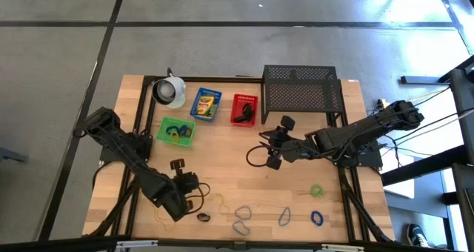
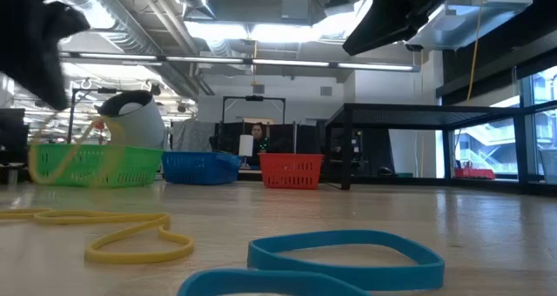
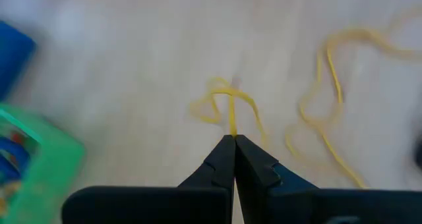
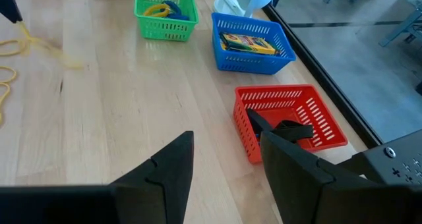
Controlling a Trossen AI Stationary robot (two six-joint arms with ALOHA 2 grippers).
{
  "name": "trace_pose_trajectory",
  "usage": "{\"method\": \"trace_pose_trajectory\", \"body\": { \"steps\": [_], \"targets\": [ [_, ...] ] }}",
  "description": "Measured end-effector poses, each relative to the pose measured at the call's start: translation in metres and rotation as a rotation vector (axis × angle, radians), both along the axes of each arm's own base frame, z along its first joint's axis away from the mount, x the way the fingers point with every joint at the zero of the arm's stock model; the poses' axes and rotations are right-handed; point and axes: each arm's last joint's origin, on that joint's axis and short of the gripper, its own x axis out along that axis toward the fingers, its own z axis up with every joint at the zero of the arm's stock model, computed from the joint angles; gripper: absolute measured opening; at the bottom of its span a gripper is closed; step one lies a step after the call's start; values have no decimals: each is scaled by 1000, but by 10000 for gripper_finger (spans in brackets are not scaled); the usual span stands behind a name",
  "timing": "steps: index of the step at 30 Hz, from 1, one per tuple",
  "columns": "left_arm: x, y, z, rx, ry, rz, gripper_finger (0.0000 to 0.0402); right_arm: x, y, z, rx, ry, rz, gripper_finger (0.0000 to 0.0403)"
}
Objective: Pick & Place Office Desk Supplies
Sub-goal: Put the yellow rubber band into the red bin
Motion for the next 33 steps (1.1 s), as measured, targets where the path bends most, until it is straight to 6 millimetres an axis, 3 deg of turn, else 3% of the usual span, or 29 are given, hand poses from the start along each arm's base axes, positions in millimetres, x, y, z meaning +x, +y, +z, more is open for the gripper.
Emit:
{"method": "trace_pose_trajectory", "body": {
  "steps": [17, 25, 33],
  "targets": [
    [13, -9, 19, 407, -514, 5, 1, 0, 0, 0, -1, 1, 1, 178],
    [22, -17, 29, 499, -625, 13, 2, 0, 0, 0, -6, 3, 4, 178],
    [31, -21, 36, 487, -673, 28, 2, 0, 0, 0, -6, 3, 4, 178]
  ]
}}
